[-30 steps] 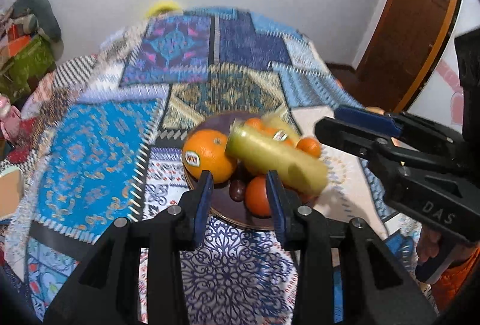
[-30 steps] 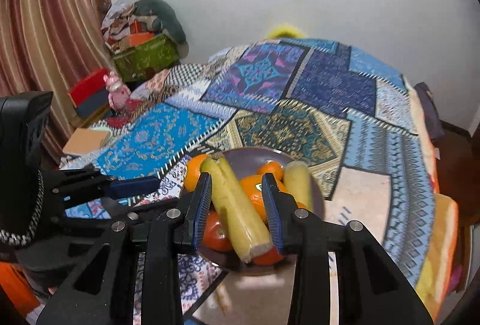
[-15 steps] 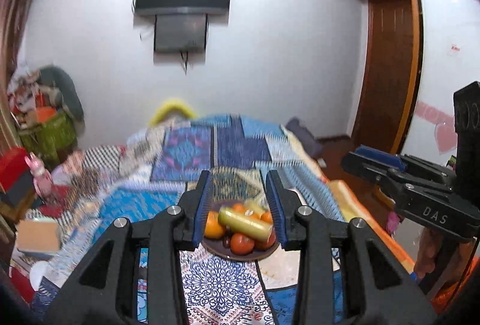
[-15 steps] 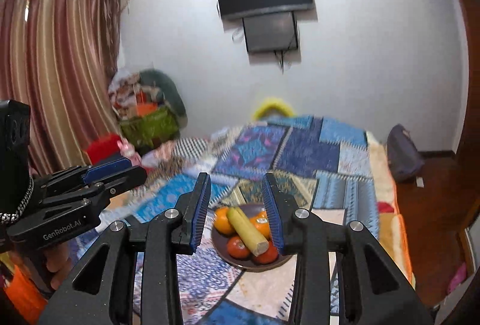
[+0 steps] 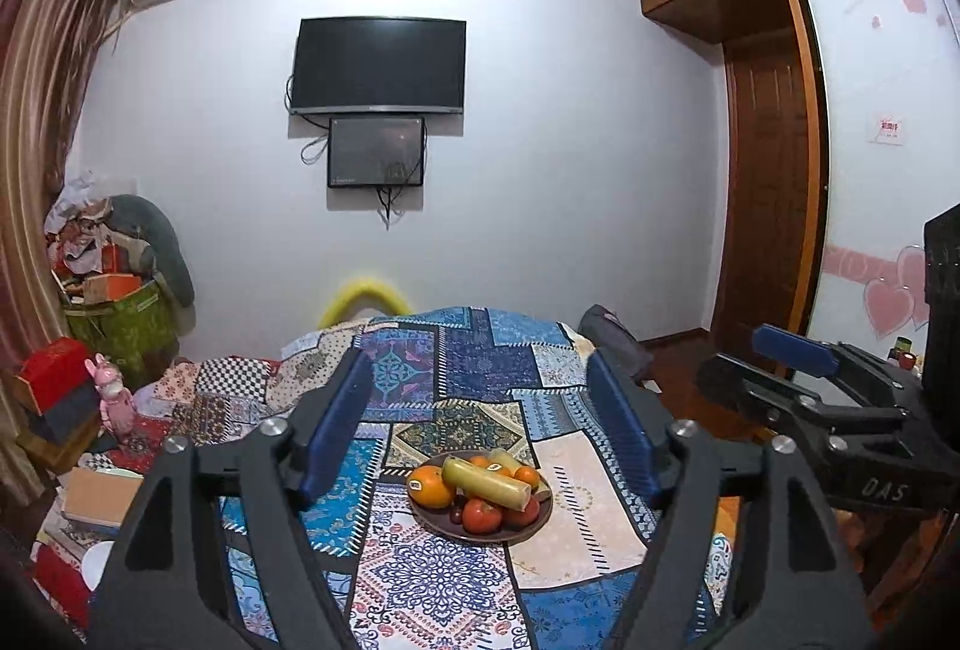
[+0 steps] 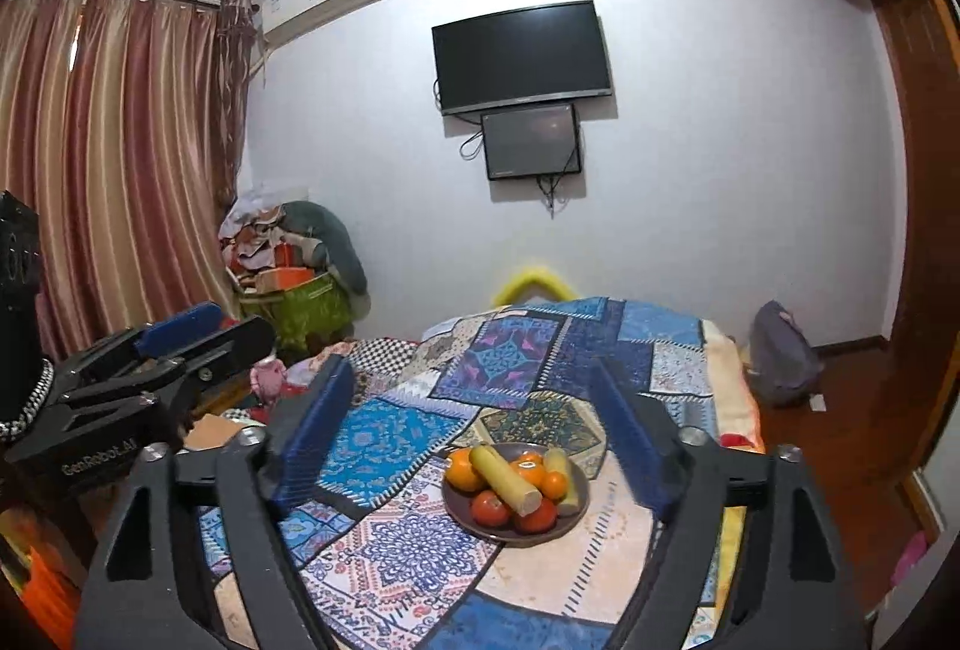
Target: Organize fruits
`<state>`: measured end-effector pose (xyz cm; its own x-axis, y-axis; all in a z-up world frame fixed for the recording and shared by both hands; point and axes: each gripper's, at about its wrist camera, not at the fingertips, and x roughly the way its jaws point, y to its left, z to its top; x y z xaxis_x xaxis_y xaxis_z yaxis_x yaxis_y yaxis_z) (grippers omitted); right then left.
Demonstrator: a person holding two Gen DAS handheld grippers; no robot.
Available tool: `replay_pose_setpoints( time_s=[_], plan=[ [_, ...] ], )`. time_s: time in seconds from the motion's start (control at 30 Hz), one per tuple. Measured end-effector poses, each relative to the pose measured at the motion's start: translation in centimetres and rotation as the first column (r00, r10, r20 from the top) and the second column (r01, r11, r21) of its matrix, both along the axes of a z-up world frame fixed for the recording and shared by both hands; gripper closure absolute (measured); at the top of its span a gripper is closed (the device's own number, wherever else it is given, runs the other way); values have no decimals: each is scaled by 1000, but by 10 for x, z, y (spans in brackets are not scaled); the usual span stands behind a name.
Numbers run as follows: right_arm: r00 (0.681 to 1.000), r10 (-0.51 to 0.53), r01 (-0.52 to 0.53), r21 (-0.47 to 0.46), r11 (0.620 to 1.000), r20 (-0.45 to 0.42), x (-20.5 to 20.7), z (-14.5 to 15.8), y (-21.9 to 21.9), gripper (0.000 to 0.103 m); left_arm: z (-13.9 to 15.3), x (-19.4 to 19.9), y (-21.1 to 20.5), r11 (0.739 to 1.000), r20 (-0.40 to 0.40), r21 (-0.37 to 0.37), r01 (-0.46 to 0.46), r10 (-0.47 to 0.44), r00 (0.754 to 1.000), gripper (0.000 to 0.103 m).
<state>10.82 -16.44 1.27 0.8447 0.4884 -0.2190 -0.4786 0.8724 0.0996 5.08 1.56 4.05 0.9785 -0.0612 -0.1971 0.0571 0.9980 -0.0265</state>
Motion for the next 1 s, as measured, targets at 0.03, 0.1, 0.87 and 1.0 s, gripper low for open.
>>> replay_pose_setpoints(
  time_s=[0.03,0.1,0.87,1.0],
  plan=[
    [1000,-7,7,-1,1000,4,-2,0,-1,17,0,-2,0,1000,3,0,-1,1,1000,16],
    [1000,-15,15,-3,1000,8,-5,0,0,12,-1,-5,1,1000,8,-6,0,0,1000,12],
    [994,-83,85,-21,996,64,-29,1,-5,0,-8,-18,6,999,13,-30,-23,24,1000,0],
    [994,-84,86,-16,996,64,-29,2,-4,0,-7,-19,6,999,16,-27,-23,23,1000,0]
  ],
)
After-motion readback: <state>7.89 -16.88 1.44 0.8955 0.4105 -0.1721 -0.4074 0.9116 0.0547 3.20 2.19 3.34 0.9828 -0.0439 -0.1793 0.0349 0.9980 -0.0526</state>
